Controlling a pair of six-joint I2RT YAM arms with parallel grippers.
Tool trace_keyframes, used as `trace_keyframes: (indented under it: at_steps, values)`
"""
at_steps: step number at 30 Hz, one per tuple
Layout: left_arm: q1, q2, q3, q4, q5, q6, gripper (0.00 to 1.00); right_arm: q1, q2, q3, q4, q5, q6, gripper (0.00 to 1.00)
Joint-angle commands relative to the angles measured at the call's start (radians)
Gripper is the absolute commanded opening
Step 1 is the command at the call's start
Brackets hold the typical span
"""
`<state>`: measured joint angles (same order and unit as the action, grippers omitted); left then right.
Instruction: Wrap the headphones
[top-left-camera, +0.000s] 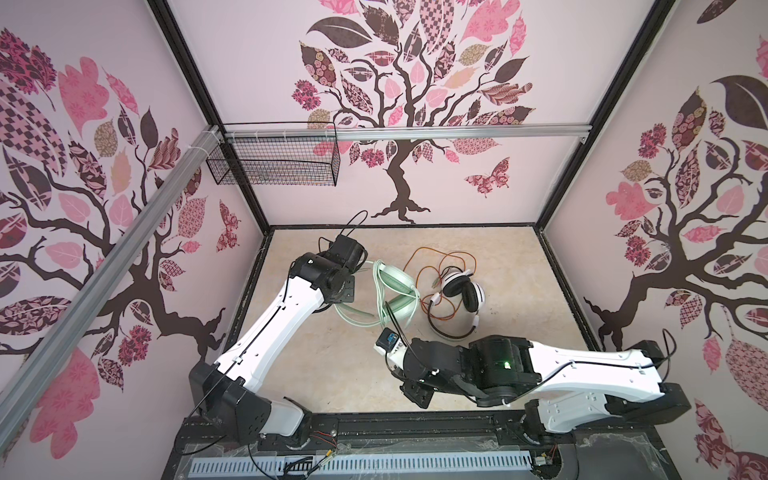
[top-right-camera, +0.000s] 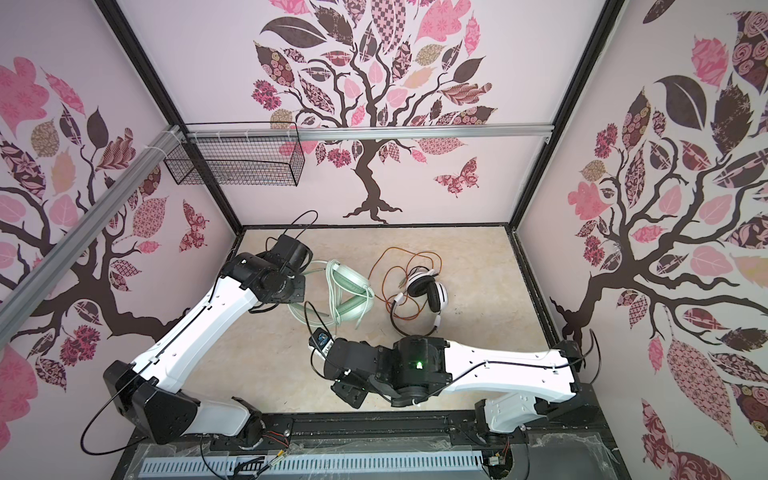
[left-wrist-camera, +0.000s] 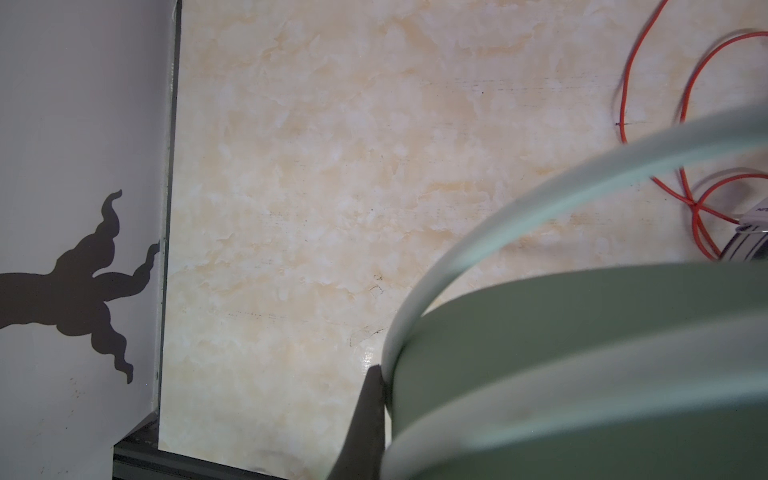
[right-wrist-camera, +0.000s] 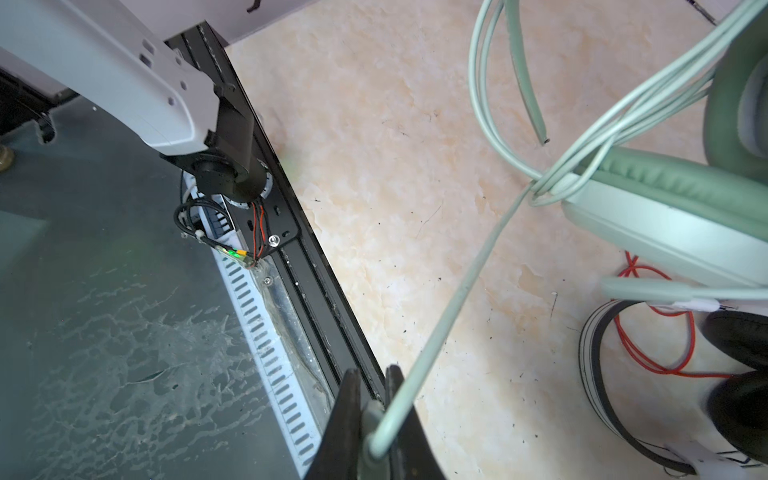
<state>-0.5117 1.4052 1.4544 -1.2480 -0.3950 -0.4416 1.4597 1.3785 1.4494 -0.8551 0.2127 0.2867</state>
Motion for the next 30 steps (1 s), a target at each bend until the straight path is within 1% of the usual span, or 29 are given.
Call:
trace_keyframes:
  at_steps: [1,2,4,6,8,9,10,13,16,19,20,21,23,27,30]
  values:
    - [-0.031,-0.042,-0.055,0.092,-0.051,-0.072,0.00,-0.073,-0.028,-0.050,0.067,-0.202,-0.012,0.00]
    - [-0.038,-0.049,-0.070,0.094,-0.049,-0.086,0.00,-0.111,-0.051,-0.085,0.128,-0.260,0.015,0.00]
    - [-0.055,-0.068,-0.104,0.095,-0.047,-0.113,0.00,-0.150,-0.108,-0.166,0.274,-0.351,0.097,0.00]
    - [-0.072,-0.089,-0.137,0.107,-0.032,-0.128,0.00,-0.175,-0.157,-0.245,0.423,-0.407,0.192,0.00]
    - [-0.087,-0.104,-0.163,0.116,-0.004,-0.146,0.00,-0.205,-0.199,-0.330,0.567,-0.441,0.313,0.00]
    - [-0.094,-0.107,-0.176,0.120,0.011,-0.154,0.00,-0.213,-0.215,-0.363,0.627,-0.436,0.367,0.00]
    - [-0.101,-0.112,-0.187,0.119,0.022,-0.160,0.00,-0.214,-0.231,-0.389,0.679,-0.400,0.424,0.01]
    - [-0.114,-0.124,-0.215,0.116,0.046,-0.173,0.00,-0.215,-0.272,-0.449,0.805,-0.320,0.557,0.01]
    - [-0.114,-0.136,-0.252,0.119,0.083,-0.180,0.00,-0.220,-0.292,-0.464,0.848,-0.227,0.666,0.03]
    - [-0.118,-0.154,-0.289,0.126,0.135,-0.170,0.00,-0.237,-0.284,-0.442,0.845,-0.175,0.745,0.03]
    - [-0.121,-0.160,-0.298,0.127,0.149,-0.168,0.00,-0.243,-0.282,-0.447,0.863,-0.175,0.773,0.04]
    - [-0.121,-0.168,-0.308,0.130,0.168,-0.161,0.00,-0.257,-0.279,-0.456,0.892,-0.181,0.810,0.07]
    - [-0.123,-0.176,-0.322,0.135,0.200,-0.144,0.00,-0.291,-0.269,-0.481,0.962,-0.219,0.882,0.09]
    - [-0.128,-0.183,-0.341,0.157,0.294,-0.089,0.00,-0.359,-0.210,-0.515,1.117,-0.329,0.997,0.07]
    - [-0.130,-0.176,-0.343,0.154,0.310,-0.080,0.00,-0.378,-0.165,-0.515,1.178,-0.348,1.044,0.06]
